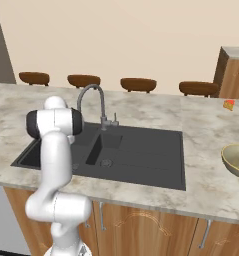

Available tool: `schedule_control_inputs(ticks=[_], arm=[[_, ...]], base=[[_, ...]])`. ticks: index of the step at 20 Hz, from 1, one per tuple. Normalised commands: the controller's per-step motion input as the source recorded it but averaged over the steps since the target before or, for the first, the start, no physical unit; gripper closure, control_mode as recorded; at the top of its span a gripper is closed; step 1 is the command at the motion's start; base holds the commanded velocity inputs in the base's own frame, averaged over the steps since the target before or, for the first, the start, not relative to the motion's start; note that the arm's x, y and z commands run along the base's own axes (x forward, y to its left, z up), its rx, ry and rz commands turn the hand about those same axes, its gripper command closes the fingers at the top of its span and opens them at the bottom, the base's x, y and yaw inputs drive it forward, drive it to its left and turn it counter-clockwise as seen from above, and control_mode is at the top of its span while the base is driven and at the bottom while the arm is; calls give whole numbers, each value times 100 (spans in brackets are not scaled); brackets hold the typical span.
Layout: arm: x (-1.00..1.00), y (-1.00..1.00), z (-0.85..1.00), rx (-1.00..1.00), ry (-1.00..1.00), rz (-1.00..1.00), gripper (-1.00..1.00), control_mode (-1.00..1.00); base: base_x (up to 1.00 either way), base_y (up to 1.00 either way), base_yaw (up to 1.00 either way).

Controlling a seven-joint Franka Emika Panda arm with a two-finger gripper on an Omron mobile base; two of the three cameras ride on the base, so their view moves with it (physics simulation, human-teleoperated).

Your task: Pick the mug and place it in the sink. Pick the bowl and place it in the open cabinet and then close the cabinet.

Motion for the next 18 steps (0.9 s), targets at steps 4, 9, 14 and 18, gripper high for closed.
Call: schedule_control_inputs(ticks=[4,9,14,18], arm=[[39,0,-35,-1,1,-1,100,-100],[28,5,-42,-3,0,-2,100,-100],[19,2,-45,-1,0,-3,100,-100],[11,1,-46,0,0,-3,100,-100]], base=[[0,0,0],[0,0,0],[0,0,0],[0,0,0]])
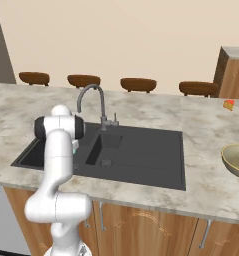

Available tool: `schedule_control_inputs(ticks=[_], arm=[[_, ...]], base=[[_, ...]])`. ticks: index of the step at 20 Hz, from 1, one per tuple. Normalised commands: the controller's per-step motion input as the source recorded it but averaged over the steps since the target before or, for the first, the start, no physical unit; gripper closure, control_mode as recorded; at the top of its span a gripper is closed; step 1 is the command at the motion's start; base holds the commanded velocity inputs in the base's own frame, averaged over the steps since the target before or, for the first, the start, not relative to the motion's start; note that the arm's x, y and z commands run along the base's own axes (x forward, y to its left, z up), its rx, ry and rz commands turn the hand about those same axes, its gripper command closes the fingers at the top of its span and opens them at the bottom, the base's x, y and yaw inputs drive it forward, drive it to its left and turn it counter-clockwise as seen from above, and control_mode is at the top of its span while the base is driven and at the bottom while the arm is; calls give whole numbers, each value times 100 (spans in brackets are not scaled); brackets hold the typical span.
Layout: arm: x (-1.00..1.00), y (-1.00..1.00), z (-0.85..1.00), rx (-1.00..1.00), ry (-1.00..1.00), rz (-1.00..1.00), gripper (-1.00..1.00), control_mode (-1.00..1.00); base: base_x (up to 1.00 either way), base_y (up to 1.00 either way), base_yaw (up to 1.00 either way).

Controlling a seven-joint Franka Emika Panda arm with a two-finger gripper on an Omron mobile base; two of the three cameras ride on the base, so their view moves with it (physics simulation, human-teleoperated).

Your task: Pick the mug and place it in the sink. Pick the bowl and place it in the open cabinet and then close the cabinet.

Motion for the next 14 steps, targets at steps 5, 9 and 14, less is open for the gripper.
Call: schedule_control_inputs(ticks=[5,9,14], arm=[[6,0,-47,0,0,-4,100,-100],[10,0,-52,0,0,-6,100,-100],[1,-1,-42,0,-1,-5,-100,-100]], base=[[0,0,0],[0,0,0],[0,0,0]])
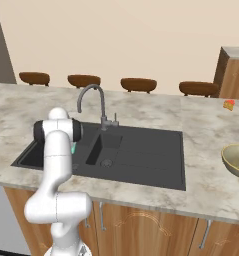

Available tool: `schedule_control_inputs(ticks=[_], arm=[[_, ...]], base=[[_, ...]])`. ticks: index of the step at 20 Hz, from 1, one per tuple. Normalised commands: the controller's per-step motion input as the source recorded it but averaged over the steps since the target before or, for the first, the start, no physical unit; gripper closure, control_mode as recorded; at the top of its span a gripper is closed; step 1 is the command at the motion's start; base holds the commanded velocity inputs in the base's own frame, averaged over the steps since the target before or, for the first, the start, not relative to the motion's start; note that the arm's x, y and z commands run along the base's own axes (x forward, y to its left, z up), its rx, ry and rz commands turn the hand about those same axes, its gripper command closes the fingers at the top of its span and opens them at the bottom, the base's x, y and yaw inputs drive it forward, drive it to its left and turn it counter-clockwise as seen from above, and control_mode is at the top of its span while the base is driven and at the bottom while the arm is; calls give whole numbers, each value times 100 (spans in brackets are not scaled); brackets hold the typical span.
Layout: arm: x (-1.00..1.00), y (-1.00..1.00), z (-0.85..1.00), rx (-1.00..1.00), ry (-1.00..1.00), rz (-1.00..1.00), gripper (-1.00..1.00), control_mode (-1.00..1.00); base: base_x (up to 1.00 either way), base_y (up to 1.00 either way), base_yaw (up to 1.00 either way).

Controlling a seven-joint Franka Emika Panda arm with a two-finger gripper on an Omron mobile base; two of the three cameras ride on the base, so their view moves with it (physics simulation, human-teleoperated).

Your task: Pick the mug and place it in the sink. Pick the bowl and place it in the open cabinet and then close the cabinet.

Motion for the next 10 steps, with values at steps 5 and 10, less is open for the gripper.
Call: schedule_control_inputs(ticks=[5,10], arm=[[-14,-6,-2,0,-2,-4,-100,-100],[-13,3,11,0,0,0,-100,-100]], base=[[0,0,0],[0,0,0]])
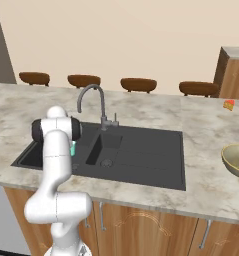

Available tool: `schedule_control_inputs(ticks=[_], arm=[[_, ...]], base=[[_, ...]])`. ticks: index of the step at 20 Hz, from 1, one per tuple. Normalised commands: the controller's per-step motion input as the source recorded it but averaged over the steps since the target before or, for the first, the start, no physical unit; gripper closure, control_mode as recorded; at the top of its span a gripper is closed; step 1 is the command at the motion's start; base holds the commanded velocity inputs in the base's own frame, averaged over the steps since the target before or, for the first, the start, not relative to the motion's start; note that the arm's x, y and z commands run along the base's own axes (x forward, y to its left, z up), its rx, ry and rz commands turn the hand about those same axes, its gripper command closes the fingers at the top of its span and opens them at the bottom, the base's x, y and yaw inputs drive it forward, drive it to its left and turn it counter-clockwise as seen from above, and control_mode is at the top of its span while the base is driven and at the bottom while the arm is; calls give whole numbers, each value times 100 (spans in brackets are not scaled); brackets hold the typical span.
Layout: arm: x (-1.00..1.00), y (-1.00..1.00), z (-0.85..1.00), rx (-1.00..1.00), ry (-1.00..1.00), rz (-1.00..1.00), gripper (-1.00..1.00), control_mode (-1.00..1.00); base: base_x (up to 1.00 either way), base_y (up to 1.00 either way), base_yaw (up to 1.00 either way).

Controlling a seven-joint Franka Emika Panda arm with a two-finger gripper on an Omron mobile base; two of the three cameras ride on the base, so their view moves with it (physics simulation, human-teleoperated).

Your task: Pick the mug and place it in the sink. Pick the bowl and place it in the open cabinet and then close the cabinet.

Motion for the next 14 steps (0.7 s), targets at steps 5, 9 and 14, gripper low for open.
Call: schedule_control_inputs(ticks=[5,9,14], arm=[[-28,2,55,-5,-6,0,-100,-100],[-22,0,89,-1,1,0,-100,-100],[-22,-14,92,0,15,1,-100,-100]], base=[[0,0,0],[0,0,0],[0,0,0]])
